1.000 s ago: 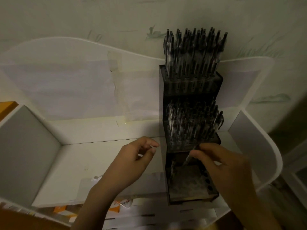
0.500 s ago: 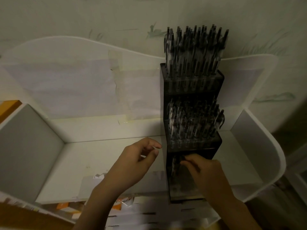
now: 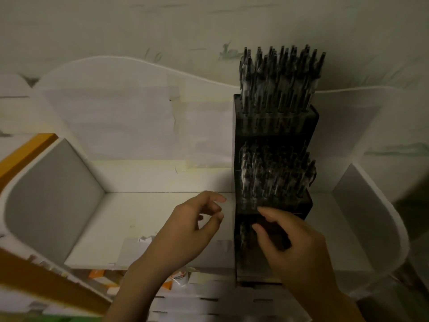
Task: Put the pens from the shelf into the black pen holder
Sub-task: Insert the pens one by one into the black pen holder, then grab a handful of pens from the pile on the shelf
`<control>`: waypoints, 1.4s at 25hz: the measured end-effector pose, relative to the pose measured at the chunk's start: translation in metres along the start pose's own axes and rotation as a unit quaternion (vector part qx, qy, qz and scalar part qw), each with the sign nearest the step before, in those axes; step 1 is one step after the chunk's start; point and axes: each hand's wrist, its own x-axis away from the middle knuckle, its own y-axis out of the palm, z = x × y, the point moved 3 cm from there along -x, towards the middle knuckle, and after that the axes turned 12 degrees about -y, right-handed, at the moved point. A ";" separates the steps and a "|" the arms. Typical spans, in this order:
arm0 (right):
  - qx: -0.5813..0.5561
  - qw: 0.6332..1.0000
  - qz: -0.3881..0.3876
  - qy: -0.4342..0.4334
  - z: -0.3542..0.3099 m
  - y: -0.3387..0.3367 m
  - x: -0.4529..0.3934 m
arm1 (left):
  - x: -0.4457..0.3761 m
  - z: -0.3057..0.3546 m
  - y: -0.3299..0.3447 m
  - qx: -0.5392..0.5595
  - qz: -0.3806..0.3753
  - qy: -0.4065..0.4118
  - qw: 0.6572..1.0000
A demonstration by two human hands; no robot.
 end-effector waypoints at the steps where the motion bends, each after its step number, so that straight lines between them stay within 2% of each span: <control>1: -0.021 0.999 -0.004 -0.025 -0.009 -0.003 -0.005 | 0.004 0.001 -0.003 -0.014 0.019 0.001 1.000; 4: -0.082 0.988 -0.093 -0.097 -0.034 0.006 -0.020 | 0.024 0.001 -0.012 -0.065 0.089 0.008 0.994; 7: -0.113 0.968 -0.187 -0.126 -0.052 0.029 -0.029 | 0.049 -0.006 -0.025 -0.119 0.169 0.004 0.978; 14: -0.096 0.935 -0.295 -0.170 -0.113 0.094 -0.032 | 0.122 -0.046 -0.073 -0.163 0.290 -0.096 0.938; 21: -0.092 0.922 -0.300 -0.227 -0.243 0.161 -0.027 | 0.202 -0.131 -0.164 -0.175 0.349 -0.141 0.910; 28: -0.078 0.931 -0.265 -0.237 -0.382 0.255 -0.026 | 0.256 -0.231 -0.282 -0.157 0.367 -0.128 0.908; 35: -0.069 0.938 -0.256 -0.224 -0.449 0.331 -0.038 | 0.253 -0.291 -0.370 -0.150 0.356 -0.106 0.916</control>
